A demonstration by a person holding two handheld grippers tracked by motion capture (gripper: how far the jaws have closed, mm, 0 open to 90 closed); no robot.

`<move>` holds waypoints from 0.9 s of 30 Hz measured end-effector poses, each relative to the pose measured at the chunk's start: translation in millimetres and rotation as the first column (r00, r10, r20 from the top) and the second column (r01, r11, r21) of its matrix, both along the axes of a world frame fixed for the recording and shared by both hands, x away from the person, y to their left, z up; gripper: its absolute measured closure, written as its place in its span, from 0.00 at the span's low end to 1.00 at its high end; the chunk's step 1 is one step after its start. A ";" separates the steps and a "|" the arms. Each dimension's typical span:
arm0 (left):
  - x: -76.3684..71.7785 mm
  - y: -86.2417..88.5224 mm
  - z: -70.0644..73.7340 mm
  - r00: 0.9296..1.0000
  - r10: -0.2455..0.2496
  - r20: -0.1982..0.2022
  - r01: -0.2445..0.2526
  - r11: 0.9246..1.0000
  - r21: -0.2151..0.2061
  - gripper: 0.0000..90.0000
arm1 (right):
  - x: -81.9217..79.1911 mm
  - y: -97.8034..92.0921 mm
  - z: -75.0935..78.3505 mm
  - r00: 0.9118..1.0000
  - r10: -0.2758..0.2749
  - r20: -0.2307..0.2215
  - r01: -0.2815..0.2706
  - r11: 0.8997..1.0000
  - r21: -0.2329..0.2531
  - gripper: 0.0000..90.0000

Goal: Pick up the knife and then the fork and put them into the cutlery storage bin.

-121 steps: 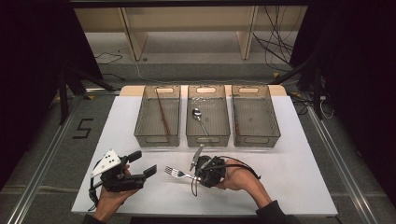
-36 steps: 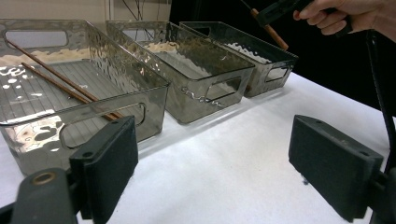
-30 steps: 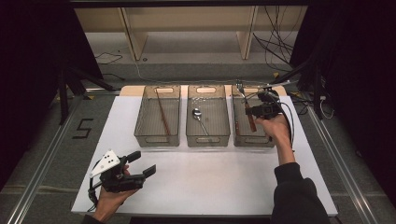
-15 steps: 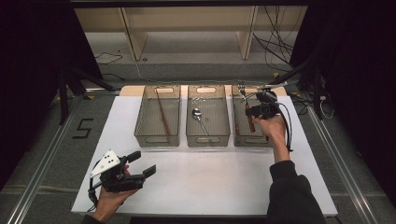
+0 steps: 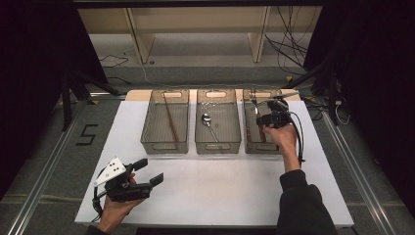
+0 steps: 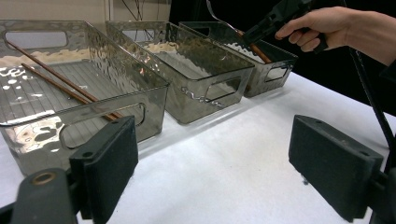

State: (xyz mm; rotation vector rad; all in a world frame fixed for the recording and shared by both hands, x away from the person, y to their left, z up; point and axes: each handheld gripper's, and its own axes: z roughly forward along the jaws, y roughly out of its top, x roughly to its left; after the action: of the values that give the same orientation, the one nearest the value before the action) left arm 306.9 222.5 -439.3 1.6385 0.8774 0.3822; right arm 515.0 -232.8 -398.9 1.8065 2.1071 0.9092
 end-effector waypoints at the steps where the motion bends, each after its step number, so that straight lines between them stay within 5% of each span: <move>1: -0.1 -0.1 0.0 1.000 0.000 0.000 0.000 1.000 0.000 0.17 | 0.1 -0.4 -0.8 1.000 -0.002 -0.003 0.002 1.000 0.000 0.85; 7: 0.0 -0.1 0.0 1.000 0.000 0.000 0.000 1.000 -0.001 0.17 | 1.0 -0.2 -4.0 1.000 -0.007 -0.020 0.007 1.000 0.003 0.83; 11: 0.1 0.0 -0.1 1.000 0.000 -0.001 0.000 1.000 -0.001 0.17 | 1.5 2.4 -2.5 0.999 0.021 -0.024 -0.020 0.999 0.051 0.68; 20: 0.2 -0.3 -0.2 1.000 0.001 -0.001 -0.001 1.000 -0.002 0.17 | -6.2 6.9 7.6 0.996 0.082 0.020 -0.083 0.994 0.071 0.54; 27: 0.2 -0.7 -0.2 1.000 0.000 -0.001 0.000 1.000 -0.001 0.17 | -28.6 15.0 17.9 0.982 0.160 0.101 -0.167 0.983 0.071 0.43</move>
State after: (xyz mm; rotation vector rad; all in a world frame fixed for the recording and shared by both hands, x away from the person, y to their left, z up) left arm 307.1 221.8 -439.6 1.6382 0.8784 0.3806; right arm 486.4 -217.8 -380.9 1.6089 2.2140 1.1099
